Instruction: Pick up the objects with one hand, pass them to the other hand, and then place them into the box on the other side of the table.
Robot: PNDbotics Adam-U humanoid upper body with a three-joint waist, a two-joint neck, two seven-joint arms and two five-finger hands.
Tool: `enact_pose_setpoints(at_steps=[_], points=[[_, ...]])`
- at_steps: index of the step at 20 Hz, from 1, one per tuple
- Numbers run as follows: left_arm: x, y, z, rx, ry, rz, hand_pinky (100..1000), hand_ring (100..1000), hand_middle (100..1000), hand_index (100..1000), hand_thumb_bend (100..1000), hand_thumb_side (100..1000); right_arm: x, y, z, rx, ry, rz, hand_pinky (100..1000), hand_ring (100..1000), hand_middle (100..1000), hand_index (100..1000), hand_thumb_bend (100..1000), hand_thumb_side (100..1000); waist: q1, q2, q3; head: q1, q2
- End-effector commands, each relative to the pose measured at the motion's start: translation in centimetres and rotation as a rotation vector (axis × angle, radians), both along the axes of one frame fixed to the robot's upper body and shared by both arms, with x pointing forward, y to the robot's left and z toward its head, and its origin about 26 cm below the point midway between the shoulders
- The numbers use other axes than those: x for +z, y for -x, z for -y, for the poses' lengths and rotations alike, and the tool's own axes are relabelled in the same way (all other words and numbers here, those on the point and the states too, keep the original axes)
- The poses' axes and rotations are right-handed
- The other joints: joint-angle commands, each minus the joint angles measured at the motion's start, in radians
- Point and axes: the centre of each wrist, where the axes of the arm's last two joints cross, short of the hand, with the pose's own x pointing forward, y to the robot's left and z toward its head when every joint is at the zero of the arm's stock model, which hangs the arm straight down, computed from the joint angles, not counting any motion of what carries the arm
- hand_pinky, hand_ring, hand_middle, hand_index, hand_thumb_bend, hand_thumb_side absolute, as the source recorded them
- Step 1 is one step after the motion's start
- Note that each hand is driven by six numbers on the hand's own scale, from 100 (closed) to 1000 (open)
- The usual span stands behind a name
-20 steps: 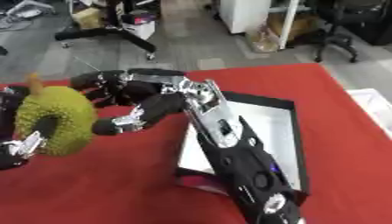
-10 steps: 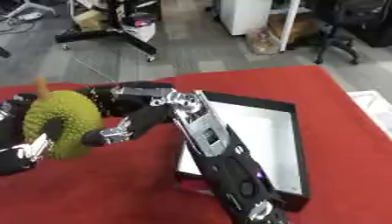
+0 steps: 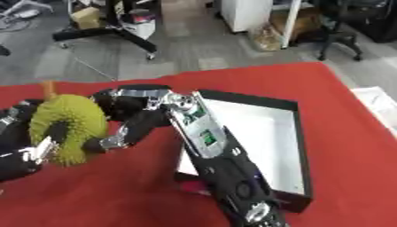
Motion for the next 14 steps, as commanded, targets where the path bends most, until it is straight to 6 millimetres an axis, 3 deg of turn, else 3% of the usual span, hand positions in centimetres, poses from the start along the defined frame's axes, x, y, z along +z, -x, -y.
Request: enact_pose_setpoints(at_steps=[1,3,6,7,8,9,12,13,14], points=[[0.9,0.0,0.4,-0.028,0.014,0.008,749,590,440,344,100,291,1.3,0.5,-1.0,0.046,-0.020,-0.013,974,781,616,712,161,100,0.013,0.000,0.002,-0.011,0.003],[0.7,0.0,0.4,-0.034,0.020,-0.016,751,593,453,363,100,290,1.4,0.6,-1.0,0.061,-0.032,-0.029,969,766,587,671,163,100,0.012,-0.001,0.002,-0.013,0.004],[0.4,-0.1,0.2,-0.032,0.028,-0.047,754,599,463,385,100,279,1.6,0.7,-0.9,0.068,-0.055,-0.053,966,748,557,637,261,100,0.011,-0.002,0.002,-0.008,-0.004],[0.3,-0.1,0.2,-0.030,0.026,-0.055,759,606,474,420,218,236,1.7,0.8,-0.9,0.073,-0.060,-0.058,961,737,548,628,310,100,0.011,-0.002,0.002,-0.006,-0.006],[0.2,-0.1,0.1,-0.029,0.021,-0.063,760,608,476,425,238,236,1.7,0.8,-0.9,0.086,-0.063,-0.063,960,735,548,627,316,100,0.011,-0.002,0.002,-0.004,-0.009],[0.0,-0.1,-0.1,-0.031,0.011,-0.070,770,624,492,457,379,266,1.8,0.9,-1.0,0.102,-0.069,-0.063,943,708,539,614,326,100,0.010,-0.002,0.000,-0.001,-0.011],[-0.3,-0.1,-1.2,-0.036,-0.022,-0.085,790,659,539,545,550,327,2.1,1.3,-1.0,0.151,-0.094,-0.040,936,689,529,598,328,100,0.006,-0.003,-0.007,0.005,-0.010],[-0.2,0.0,-1.8,-0.033,-0.035,-0.081,820,697,605,629,670,371,2.2,1.4,-0.8,0.156,-0.099,-0.036,937,687,527,594,327,100,0.005,-0.004,-0.009,0.009,-0.008],[-0.1,0.0,-2.4,-0.027,-0.048,-0.075,831,717,634,674,723,388,2.2,1.4,-0.6,0.157,-0.102,-0.034,937,685,526,593,326,100,0.005,-0.005,-0.011,0.015,-0.008]])
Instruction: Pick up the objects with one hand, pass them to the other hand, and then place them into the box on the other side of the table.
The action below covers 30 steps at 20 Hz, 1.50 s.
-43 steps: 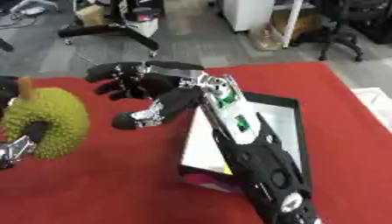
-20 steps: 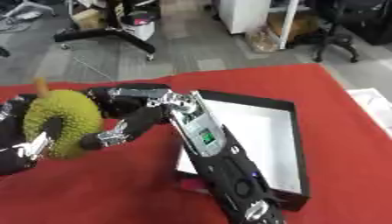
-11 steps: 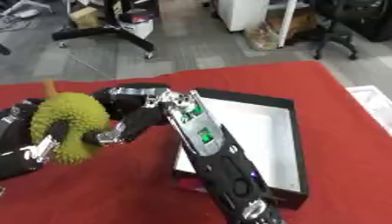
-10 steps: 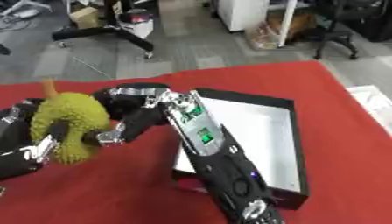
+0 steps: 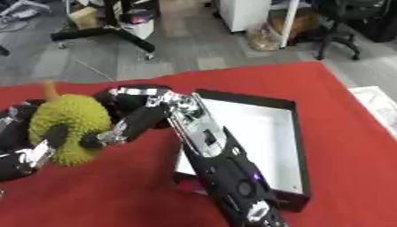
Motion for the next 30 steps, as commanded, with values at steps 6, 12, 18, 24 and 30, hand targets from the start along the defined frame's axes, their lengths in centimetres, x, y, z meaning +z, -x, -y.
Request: enact_pose_setpoints(at_steps=[6,12,18,24,30], points=[[0.6,-0.1,-5.5,0.090,-0.080,0.014,839,763,693,725,821,434,2.8,1.2,1.7,0.047,-0.070,0.065,936,677,522,588,327,100,0.001,-0.013,-0.020,0.033,0.001],[1.6,0.6,-9.8,0.210,-0.100,0.049,830,755,679,716,804,430,2.3,0.6,5.0,-0.032,-0.057,0.085,935,677,523,589,342,100,-0.007,-0.024,-0.043,0.030,0.024],[2.0,1.5,-13.7,0.334,-0.139,0.070,827,752,677,707,783,442,1.6,-0.1,10.2,-0.151,-0.031,0.178,928,686,532,601,368,100,-0.016,-0.032,-0.071,0.028,0.062],[1.8,2.3,-15.9,0.432,-0.125,0.068,825,748,670,696,772,455,-1.2,-0.3,18.4,-0.369,0.043,0.359,905,690,535,604,393,100,-0.013,-0.037,-0.086,0.020,0.142],[1.9,2.8,-16.9,0.480,-0.122,0.079,824,747,669,697,774,456,-3.8,0.0,23.2,-0.467,0.144,0.494,890,706,562,634,389,100,-0.002,-0.036,-0.087,0.055,0.135]])
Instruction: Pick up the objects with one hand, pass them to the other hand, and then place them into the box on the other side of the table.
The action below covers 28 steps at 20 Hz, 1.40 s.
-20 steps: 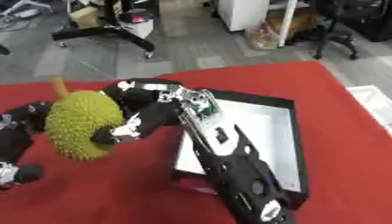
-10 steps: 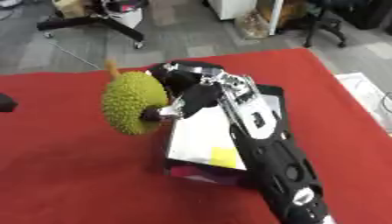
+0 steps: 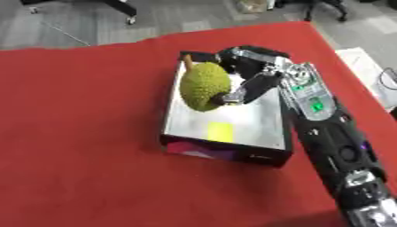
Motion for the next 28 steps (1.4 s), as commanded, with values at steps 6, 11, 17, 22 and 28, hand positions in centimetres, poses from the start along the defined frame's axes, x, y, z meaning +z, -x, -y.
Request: enact_pose_setpoints(at_steps=[6,11,17,22,28], points=[[1.9,0.7,-1.6,0.058,-0.028,0.062,824,747,666,697,776,461,-0.7,0.5,4.5,-0.123,0.153,0.177,988,935,891,925,377,100,0.007,-0.030,0.003,0.029,-0.026],[1.9,0.9,-2.0,0.075,-0.030,0.067,822,746,664,696,775,464,-1.2,1.1,6.4,-0.176,0.184,0.259,1000,1000,1000,1000,577,235,0.007,-0.025,0.003,0.040,-0.035],[2.1,1.1,-2.7,0.113,-0.037,0.076,812,742,656,689,765,454,-1.1,2.2,8.7,-0.286,0.095,0.279,1000,1000,1000,1000,503,170,0.009,-0.018,0.003,0.068,-0.052],[4.1,1.2,-4.8,0.269,-0.154,0.109,823,769,698,725,763,440,2.5,3.6,9.3,-0.310,-0.208,0.239,1000,1000,1000,1000,100,187,0.013,-0.012,0.001,0.162,-0.112],[8.3,1.0,-8.7,0.436,-0.464,0.129,850,815,753,809,798,440,6.4,5.4,10.1,-0.319,-0.378,0.226,1000,986,1000,1000,100,178,0.018,-0.001,0.005,0.298,-0.200]])
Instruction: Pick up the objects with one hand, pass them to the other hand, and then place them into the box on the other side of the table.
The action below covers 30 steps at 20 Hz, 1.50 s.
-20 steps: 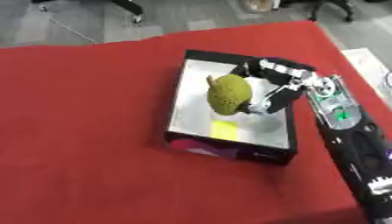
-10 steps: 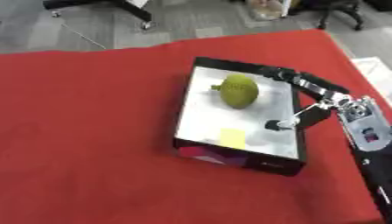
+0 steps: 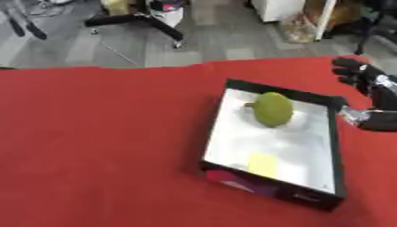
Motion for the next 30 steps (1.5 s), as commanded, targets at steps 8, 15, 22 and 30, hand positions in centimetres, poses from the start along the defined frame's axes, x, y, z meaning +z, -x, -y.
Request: enact_pose_setpoints(at_steps=[8,15,22,30], points=[[3.6,-0.5,-7.9,0.252,-0.268,-0.164,866,839,771,840,838,407,6.4,3.4,1.3,0.005,-0.147,0.020,1000,968,1000,1000,133,165,0.018,0.026,-0.008,0.154,-0.096],[2.4,0.3,-13.1,0.453,-0.229,-0.296,876,849,781,838,835,390,8.2,5.2,1.5,-0.012,-0.198,0.063,1000,957,998,996,152,155,0.031,0.056,-0.019,0.195,-0.124],[-0.1,1.1,-16.7,0.593,-0.078,-0.453,908,903,815,845,846,374,8.6,5.9,2.0,-0.045,-0.201,0.079,1000,952,996,994,144,163,0.049,0.084,-0.040,0.218,-0.145],[-2.6,2.3,-19.1,0.684,0.040,-0.556,914,913,821,864,885,363,9.4,6.9,2.4,-0.091,-0.223,0.107,1000,945,990,990,126,175,0.072,0.117,-0.061,0.243,-0.165]])
